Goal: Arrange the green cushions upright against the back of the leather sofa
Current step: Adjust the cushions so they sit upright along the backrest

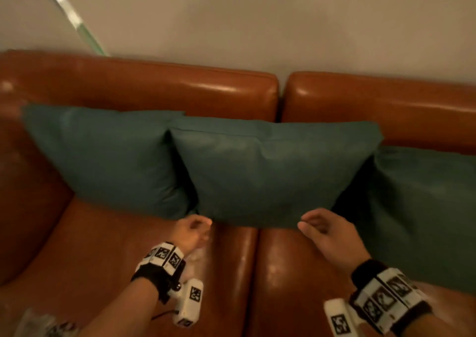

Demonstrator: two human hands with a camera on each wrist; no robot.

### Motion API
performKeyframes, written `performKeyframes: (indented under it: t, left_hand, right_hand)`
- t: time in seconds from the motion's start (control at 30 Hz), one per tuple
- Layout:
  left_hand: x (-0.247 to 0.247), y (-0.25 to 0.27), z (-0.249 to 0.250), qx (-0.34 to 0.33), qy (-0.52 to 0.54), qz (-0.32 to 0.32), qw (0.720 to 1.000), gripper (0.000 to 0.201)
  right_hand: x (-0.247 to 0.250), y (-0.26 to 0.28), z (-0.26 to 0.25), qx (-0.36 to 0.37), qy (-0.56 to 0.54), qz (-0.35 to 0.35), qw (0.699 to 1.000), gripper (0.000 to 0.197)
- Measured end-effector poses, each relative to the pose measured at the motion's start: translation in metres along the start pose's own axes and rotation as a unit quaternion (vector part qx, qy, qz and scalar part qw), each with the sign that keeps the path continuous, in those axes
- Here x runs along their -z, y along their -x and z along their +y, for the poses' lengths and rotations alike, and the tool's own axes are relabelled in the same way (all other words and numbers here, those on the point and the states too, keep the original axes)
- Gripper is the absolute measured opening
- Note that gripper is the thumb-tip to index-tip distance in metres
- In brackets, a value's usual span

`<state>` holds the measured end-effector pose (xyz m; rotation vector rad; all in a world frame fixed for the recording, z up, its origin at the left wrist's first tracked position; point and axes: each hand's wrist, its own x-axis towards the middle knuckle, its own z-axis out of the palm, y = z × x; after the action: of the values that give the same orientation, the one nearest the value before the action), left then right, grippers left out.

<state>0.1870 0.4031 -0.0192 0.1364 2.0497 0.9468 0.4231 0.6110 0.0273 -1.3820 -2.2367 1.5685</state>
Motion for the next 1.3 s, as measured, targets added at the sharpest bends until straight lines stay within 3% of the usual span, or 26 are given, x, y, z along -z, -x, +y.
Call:
performKeyframes:
  t: [0.13,0.2,0.23,0.33,0.4,0.5,0.63,0.73,0.8,0.87,0.93,1.0,1.1,1.3]
  left_hand:
    - [0.150,-0.049,-0.033,0.038,0.092,0.118,0.988,0.006]
    - [0.217,-0.074,-0.043,0.068,0.122,0.161,0.977,0.032]
    - [0.247,-0.083,-0.046,0.071,0.130,0.179,0.973,0.047]
    - [0.329,-0.112,-0.048,0.044,0.119,0.211,0.969,0.077]
    - [0.363,-0.129,-0.042,0.022,0.138,0.187,0.972,0.093]
    - [0.393,-0.155,-0.032,-0.019,0.171,0.099,0.980,0.108]
    - [0.395,-0.168,-0.021,-0.051,0.190,-0.027,0.980,0.131]
    - [0.404,-0.171,-0.026,-0.073,0.196,-0.043,0.977,0.112]
    - [0.424,-0.172,-0.029,-0.090,0.194,-0.038,0.976,0.087]
    - [0.450,-0.176,-0.032,-0.093,0.208,0.003,0.974,0.075]
    - [0.473,-0.182,-0.036,-0.078,0.225,0.032,0.971,0.080]
    - [0.479,-0.186,-0.038,-0.071,0.218,0.022,0.973,0.084]
    - [0.466,-0.189,-0.038,-0.077,0.221,0.014,0.972,0.078]
    - [0.456,-0.189,-0.035,-0.081,0.224,0.055,0.970,0.074]
  right_hand:
    - [-0.123,-0.023,-0.086,0.013,-0.016,-0.063,0.998,0.013]
    - [-0.179,-0.037,-0.121,0.013,-0.005,-0.092,0.996,0.020]
    - [-0.204,-0.045,-0.137,0.007,-0.006,-0.103,0.995,0.035]
    - [-0.266,-0.074,-0.170,-0.046,-0.036,-0.086,0.995,0.128]
    - [-0.286,-0.090,-0.178,-0.075,-0.070,-0.051,0.993,0.150]
    - [-0.310,-0.109,-0.176,-0.089,-0.090,-0.001,0.992,0.142]
    - [-0.337,-0.118,-0.170,-0.087,-0.167,0.021,0.982,0.136]
    - [-0.352,-0.119,-0.187,-0.056,-0.215,0.025,0.975,0.126]
    - [-0.370,-0.123,-0.203,-0.034,-0.233,0.009,0.972,0.131]
    - [-0.394,-0.133,-0.221,-0.015,-0.229,-0.014,0.973,0.131]
    - [-0.418,-0.145,-0.235,-0.010,-0.218,-0.013,0.976,0.129]
    - [-0.429,-0.153,-0.236,-0.021,-0.221,-0.006,0.975,0.133]
    - [-0.427,-0.156,-0.225,-0.056,-0.209,-0.010,0.976,0.135]
    - [-0.420,-0.152,-0.226,-0.026,-0.198,0.005,0.980,0.123]
